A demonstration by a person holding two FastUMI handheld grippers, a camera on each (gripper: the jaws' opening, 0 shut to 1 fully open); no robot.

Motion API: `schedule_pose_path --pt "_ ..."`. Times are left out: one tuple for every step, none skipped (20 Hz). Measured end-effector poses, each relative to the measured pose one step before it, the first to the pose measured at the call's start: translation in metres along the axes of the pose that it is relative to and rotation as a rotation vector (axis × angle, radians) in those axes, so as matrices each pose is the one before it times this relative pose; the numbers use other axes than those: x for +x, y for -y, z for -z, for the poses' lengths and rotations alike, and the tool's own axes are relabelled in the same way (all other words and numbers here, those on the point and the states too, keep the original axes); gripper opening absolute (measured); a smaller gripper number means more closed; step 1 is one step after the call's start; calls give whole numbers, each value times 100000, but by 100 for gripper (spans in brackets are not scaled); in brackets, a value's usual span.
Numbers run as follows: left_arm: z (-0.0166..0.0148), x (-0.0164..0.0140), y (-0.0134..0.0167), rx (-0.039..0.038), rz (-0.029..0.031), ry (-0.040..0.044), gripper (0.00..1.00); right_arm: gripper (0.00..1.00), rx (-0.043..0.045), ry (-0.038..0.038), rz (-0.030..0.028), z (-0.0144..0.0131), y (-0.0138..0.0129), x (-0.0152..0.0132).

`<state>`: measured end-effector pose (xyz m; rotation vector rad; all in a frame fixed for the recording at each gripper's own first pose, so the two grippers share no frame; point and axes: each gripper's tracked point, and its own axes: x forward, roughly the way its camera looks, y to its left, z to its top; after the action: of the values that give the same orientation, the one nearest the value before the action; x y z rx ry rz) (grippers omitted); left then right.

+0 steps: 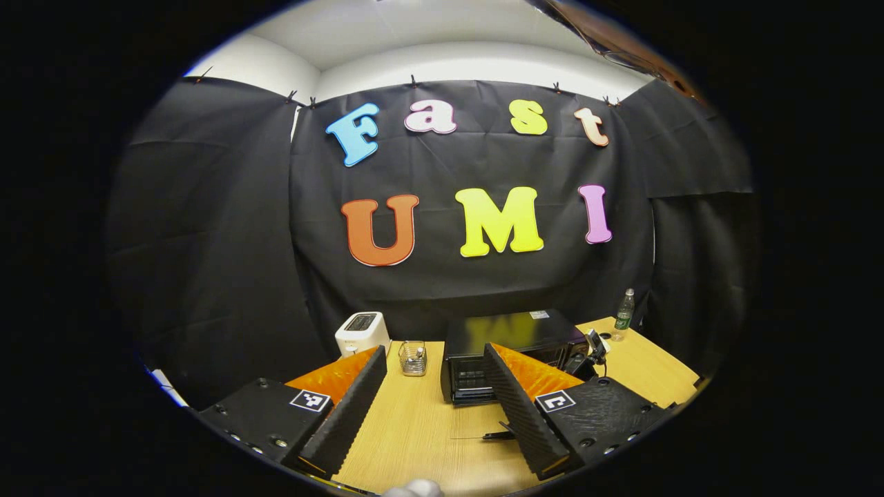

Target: Open the electric oven with the left hand, put the food in, and close the electric oven.

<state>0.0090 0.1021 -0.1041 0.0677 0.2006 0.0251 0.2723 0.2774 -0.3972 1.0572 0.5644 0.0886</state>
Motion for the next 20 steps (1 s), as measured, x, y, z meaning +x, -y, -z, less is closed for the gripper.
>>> schedule_pose_path --pt "134 8 -100 313 41 -152 92 76 -576 755 751 -235 169 559" --pt "87 66 -32 328 50 -328 92 76 -250 291 570 -10 11 287" --pt "-19 197 32 73 291 -12 92 76 -397 1021 419 -90 -71 130" --pt "146 5 -56 -103 96 -393 92 76 -1575 1128 365 -188 -98 176" --pt "71 147 15 -186 299 -221 92 76 -2518 1286 1293 -140 -8 200" --pt "104 63 175 -213 150 -350 92 76 -3026 1211 1197 -44 4 100" --pt "-22 -29 1 -135 274 127 92 76 -1703 445 830 -113 45 100" --pt "-86 -65 -4 72 86 221 92 77 -218 721 -668 -56 -246 185" --pt "23 87 -80 269 -17 198 92 80 -955 357 693 -155 -83 203" --pt "-21 -31 80 303 -40 -329 92 88 -3074 530 984 -7 -7 -164" --pt "76 -56 52 167 95 -281 92 81 -2594 577 1026 -111 56 -14" --pt "46 -69 3 34 131 3 92 92 -919 152 -209 64 -197 0" --pt "141 35 37 56 -48 -335 92 86 64 213 -112 -34 -56 67" --pt "161 -2 -5 38 17 -441 92 99 -870 -190 461 298 164 -206" --pt "-101 -11 28 64 -16 50 92 99 -1124 45 54 28 92 5" --pt "-169 -46 -10 141 45 288 92 99 -754 -298 198 4 31 -37" --pt "-31 -66 -101 222 -29 -19 92 91 -695 -406 113 133 67 -217" --pt "66 41 -32 329 -22 75 92 99 -357 59 442 -177 100 -238" --pt "-110 70 -196 385 -369 380 92 99 -1145 660 266 -419 81 -246" --pt "59 15 -20 79 -285 227 92 99 -1617 693 66 -388 72 -625"
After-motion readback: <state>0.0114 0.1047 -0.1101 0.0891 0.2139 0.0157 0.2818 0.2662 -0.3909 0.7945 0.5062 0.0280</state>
